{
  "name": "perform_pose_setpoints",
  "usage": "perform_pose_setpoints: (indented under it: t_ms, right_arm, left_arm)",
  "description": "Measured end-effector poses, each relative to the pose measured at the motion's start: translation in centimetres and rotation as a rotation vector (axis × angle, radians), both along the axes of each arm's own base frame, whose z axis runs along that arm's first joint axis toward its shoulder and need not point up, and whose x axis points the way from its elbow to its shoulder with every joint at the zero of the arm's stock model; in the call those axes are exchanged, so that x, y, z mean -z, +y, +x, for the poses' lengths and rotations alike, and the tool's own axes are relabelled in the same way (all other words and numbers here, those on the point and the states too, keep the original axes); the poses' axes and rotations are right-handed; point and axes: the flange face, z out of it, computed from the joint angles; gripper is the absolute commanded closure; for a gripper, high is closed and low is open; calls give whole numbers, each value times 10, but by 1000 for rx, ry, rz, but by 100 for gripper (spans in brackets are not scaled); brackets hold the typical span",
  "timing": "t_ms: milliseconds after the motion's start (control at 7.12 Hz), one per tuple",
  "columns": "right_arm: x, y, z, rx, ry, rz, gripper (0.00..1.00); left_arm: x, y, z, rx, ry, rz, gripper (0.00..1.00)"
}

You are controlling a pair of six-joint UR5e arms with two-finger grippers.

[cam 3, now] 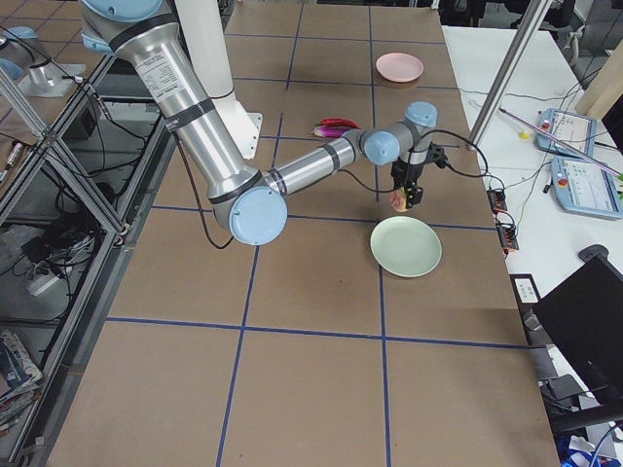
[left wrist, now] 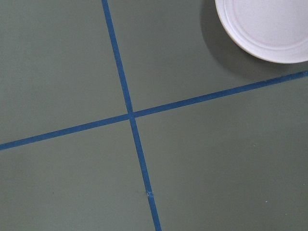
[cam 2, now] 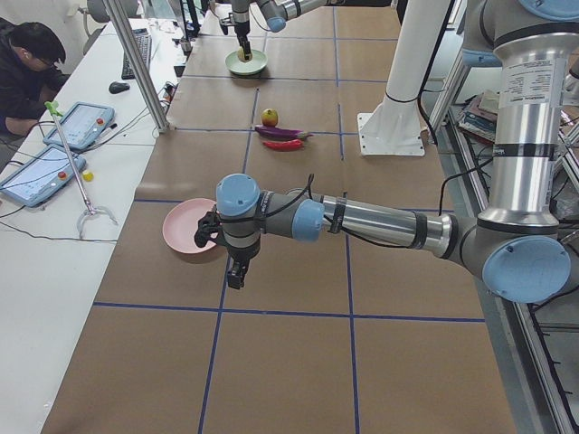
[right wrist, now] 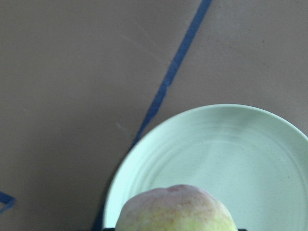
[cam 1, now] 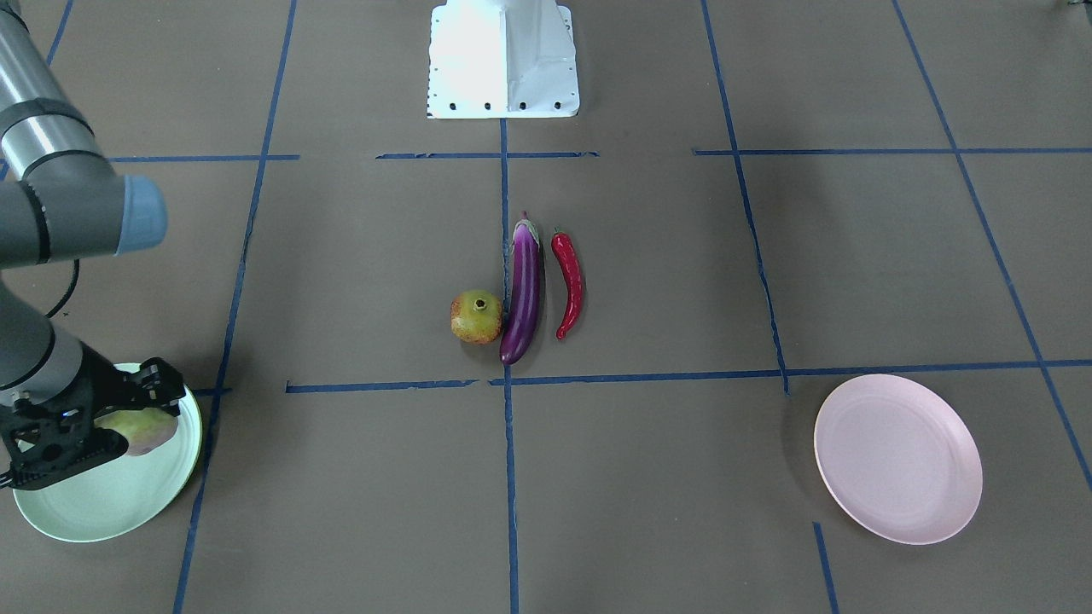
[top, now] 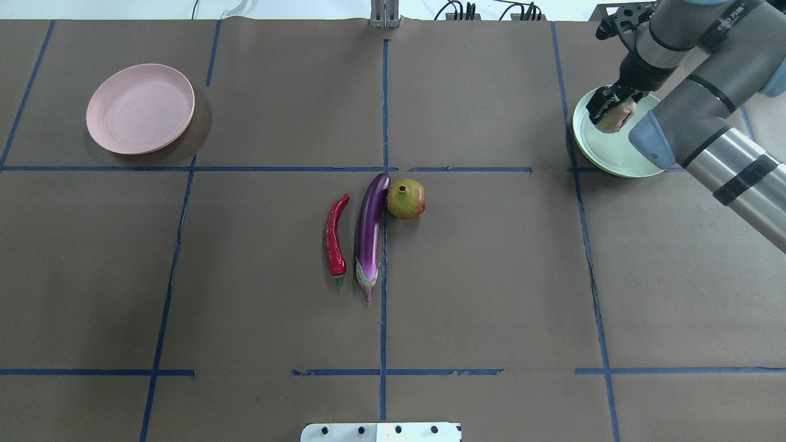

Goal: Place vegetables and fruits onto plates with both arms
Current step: 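Carry the peach with the right gripper onto the green plate and release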

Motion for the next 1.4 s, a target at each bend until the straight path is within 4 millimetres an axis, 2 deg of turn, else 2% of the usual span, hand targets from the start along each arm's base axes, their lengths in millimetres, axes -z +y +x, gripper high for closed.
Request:
perform_pose_setpoints:
  t_ms: [140, 281, 421, 561, 842, 982, 1123, 1263, 1404]
  right_arm:
    - [-33, -1, 7, 8, -4, 7, 28]
    - [-50, 0, 10, 10, -4, 4, 6]
    - [-60, 3, 12, 9, -1, -3, 1]
    - [-67, 6, 14, 9, 2, -8, 1]
    - [-64, 7, 15, 7, -2, -4, 0]
    - [-50, 6, 14, 0, -10, 1, 0]
    - [-17, 7, 9, -22, -21, -9, 0]
    - [31, 9, -1, -50, -30, -36, 0]
    - [89, 19, -22, -78, -45, -71, 0]
  left_arm:
    - [1, 0, 0, 0, 0, 1, 0]
    - [1, 0, 0, 1, 0, 0, 0]
    - [1, 0, 0, 1, 0, 1, 0]
    - [1, 0, 0, 1, 1, 1, 0]
    - [1, 0, 0, 1, 1, 0, 0]
    - [1, 0, 0, 1, 1, 0, 0]
    - [1, 0, 0, 1, 1, 0, 0]
    - [1, 0, 0, 1, 0, 1, 0]
    - [1, 0, 0, 1, 0, 1, 0]
